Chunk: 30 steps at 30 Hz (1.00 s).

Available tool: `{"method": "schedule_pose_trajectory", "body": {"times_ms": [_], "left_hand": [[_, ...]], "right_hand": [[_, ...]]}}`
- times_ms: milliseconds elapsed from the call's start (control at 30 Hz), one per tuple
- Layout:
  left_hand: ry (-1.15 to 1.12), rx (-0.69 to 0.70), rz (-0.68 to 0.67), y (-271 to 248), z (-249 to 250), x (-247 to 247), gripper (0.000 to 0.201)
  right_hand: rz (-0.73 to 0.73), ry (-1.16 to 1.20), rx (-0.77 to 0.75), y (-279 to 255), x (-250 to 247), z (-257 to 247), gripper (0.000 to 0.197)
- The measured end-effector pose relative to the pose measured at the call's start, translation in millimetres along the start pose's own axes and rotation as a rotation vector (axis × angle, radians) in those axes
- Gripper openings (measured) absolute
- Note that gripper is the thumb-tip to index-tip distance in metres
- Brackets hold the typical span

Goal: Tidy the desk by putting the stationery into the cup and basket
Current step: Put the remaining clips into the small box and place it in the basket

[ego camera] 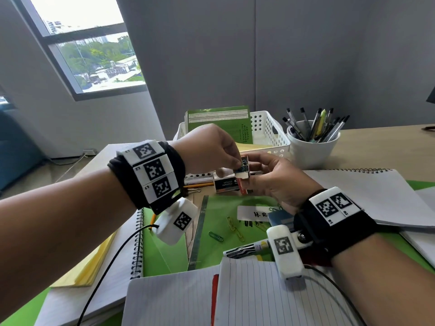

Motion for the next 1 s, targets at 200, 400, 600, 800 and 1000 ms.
{"method": "schedule_pose_trajectory", "body": {"times_ms": [200,400,600,800,1000], "left_hand": [[0.023,0.048,0.038,1,5,-6,0.004],[0.009,0.041,-0.027,-2,3,-3,0.011],[0.005,0.137,0.067,-16,-3,-5,0.008],[0.500,0.255,-0.480,-57,-36,81,0.067],[0.571,0.383,-0.508,-68,-30,97,0.040]], "right_hand": [[0.011,0.020,0.007,1,-2,1,0.049],[0.012,0.011,0.011,2,-5,2,0.050],[0.127,-0.013,0.007,7,-22,5,0.049],[0.174,0.000,0.022,8,-26,5,0.051],[0.157,0.020,0.015,7,-25,5,0.050]]}}
Point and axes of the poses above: each hand's wrist, its own y-axis towards the middle knuckle, its own x-axis out of the palm, z = x × y, the point moved 10 cm from there along y, towards the middle knuckle, and after that the axes turned 8 degrees about -y, right-handed, at the moved point
